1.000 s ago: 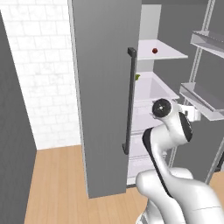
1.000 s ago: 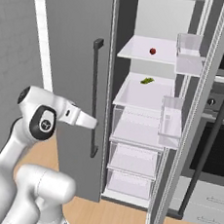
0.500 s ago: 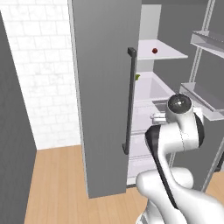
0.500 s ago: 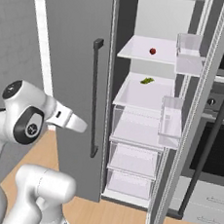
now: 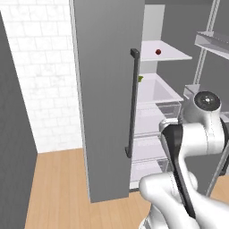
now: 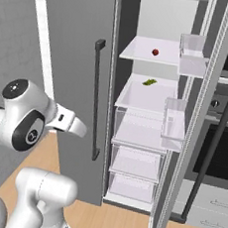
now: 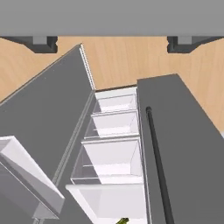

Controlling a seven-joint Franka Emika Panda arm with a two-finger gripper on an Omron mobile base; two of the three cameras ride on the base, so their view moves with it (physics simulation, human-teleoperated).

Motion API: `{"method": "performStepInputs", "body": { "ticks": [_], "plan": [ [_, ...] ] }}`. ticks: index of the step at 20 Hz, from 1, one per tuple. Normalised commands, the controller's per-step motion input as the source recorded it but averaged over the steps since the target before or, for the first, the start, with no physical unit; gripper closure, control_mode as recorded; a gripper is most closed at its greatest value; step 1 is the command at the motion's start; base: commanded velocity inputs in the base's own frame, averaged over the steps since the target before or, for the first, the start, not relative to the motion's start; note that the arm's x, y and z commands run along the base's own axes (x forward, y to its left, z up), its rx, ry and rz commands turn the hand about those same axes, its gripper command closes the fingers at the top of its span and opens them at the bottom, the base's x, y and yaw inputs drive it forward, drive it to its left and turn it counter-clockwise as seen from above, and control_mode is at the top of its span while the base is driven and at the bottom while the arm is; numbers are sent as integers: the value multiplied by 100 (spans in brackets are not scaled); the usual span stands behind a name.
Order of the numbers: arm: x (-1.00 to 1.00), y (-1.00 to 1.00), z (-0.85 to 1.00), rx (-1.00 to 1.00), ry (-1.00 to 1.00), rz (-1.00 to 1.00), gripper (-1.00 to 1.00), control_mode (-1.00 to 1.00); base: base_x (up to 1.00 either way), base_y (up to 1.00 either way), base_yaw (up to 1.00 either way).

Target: Take the strawberry from the fridge and place it on top of the pancake, located on the dining counter.

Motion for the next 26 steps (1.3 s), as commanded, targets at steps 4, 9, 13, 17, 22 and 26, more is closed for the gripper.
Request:
{"method": "performStepInputs", "body": {
  "ticks": [4, 9, 13, 17, 22, 26],
  "plan": [
    [-31, 39, -1, 8, 1, 6, -100, -100, 0, 0, 0],
    [-7, 7, -6, 2, 3, 1, -100, -100, 0, 0, 0],
    [0, 0, -5, 0, 1, -1, -100, -100, 0, 0, 0],
    [0, 0, 0, 0, 0, 0, -100, 100, 26, -7, -23],
    [0, 0, 0, 0, 0, 0, -100, 100, 48, -8, -35],
    [0, 0, 0, 0, 0, 0, -100, 100, 81, -1, -28]
  ]
}}
